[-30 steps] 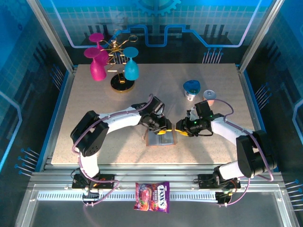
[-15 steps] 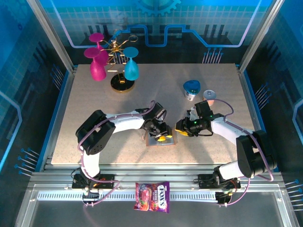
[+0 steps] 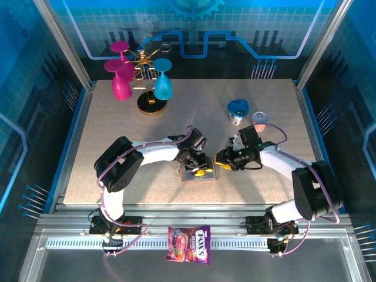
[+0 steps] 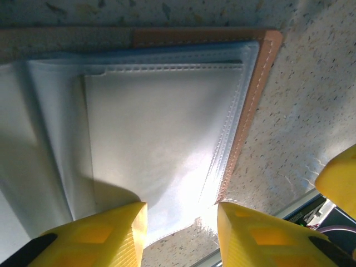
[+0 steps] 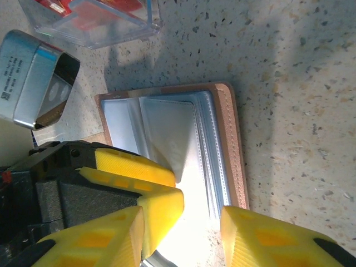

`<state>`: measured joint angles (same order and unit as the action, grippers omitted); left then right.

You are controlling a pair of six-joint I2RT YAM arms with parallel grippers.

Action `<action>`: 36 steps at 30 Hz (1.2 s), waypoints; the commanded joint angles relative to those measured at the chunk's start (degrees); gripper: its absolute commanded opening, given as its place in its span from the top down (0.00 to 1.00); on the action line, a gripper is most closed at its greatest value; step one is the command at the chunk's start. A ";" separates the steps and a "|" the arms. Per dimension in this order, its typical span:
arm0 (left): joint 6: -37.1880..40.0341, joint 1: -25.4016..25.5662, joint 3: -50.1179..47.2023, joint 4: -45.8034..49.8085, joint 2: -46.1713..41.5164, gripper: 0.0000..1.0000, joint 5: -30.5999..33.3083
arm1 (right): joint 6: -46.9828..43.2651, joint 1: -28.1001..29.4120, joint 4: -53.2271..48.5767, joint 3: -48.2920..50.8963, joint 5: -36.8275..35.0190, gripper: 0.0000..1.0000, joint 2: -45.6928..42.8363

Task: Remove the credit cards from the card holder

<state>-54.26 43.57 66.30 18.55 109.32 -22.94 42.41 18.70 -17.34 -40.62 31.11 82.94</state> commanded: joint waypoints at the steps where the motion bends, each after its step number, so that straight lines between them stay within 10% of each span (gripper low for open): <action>1: 0.12 0.25 -2.20 3.03 -1.38 0.63 2.12 | 0.67 1.28 0.81 -0.60 0.55 0.58 1.23; 36: -16.29 -5.17 -23.63 -34.09 -3.59 0.91 -8.36 | 1.71 7.37 0.25 -2.40 -0.05 0.68 5.17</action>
<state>-67.70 38.81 44.71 -12.21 103.92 -30.63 43.70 24.84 -15.90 -42.02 30.89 87.53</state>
